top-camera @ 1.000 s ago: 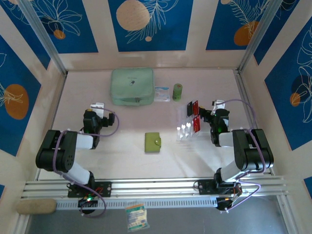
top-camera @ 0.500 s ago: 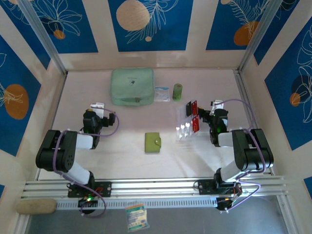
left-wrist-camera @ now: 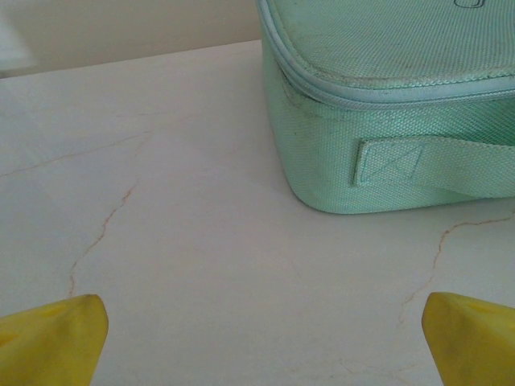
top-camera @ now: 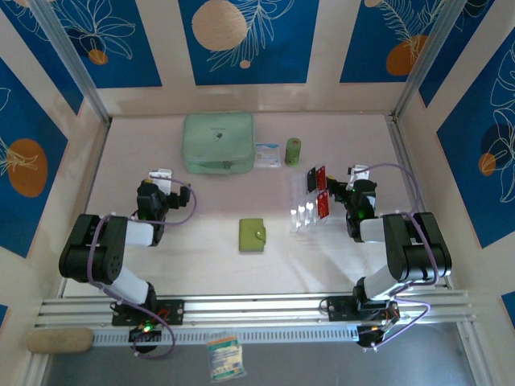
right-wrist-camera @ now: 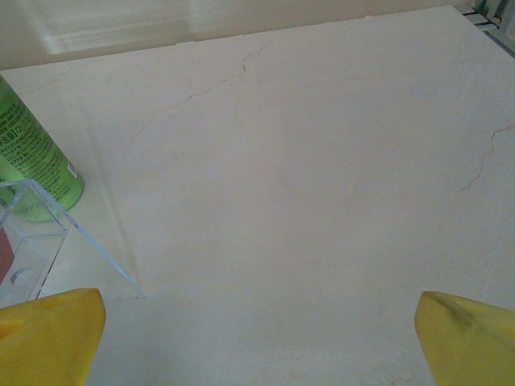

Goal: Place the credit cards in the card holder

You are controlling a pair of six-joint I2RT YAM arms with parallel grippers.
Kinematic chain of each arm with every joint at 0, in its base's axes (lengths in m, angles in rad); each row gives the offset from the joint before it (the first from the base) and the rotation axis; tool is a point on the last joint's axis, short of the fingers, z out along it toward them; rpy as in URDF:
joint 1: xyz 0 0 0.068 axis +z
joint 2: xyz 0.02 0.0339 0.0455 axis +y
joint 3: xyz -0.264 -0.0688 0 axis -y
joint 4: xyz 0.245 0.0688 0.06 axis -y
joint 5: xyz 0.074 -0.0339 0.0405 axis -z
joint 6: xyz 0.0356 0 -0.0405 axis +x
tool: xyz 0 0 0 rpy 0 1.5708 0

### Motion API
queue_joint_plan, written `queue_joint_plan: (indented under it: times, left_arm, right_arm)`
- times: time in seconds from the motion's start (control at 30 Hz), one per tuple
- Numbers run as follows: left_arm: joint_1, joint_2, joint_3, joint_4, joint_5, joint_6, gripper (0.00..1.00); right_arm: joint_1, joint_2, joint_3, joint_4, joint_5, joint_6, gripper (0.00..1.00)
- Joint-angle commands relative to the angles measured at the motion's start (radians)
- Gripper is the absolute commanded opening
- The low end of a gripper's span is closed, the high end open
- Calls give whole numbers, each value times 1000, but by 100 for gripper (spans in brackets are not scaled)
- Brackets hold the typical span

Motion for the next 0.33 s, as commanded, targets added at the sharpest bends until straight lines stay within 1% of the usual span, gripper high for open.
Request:
queue_joint_plan:
  times: [0.0,0.1,0.17,0.3]
  left_arm:
    - [6,3,-10,35,-5,-8,100]
    - [6,2,-10,34,-5,-8,100]
    - [6,3,-10,34,-5,-8,100]
    - [6,2,-10,34,-5,-8,100]
  right_arm:
    - [5,0,13,17,16,-21,99]
    - [4,7,23,5,13,-20,99]
    - [-13,2,26,-8,-23,-12,99]
    - [-7,-2,14,15,-20,-21,99]
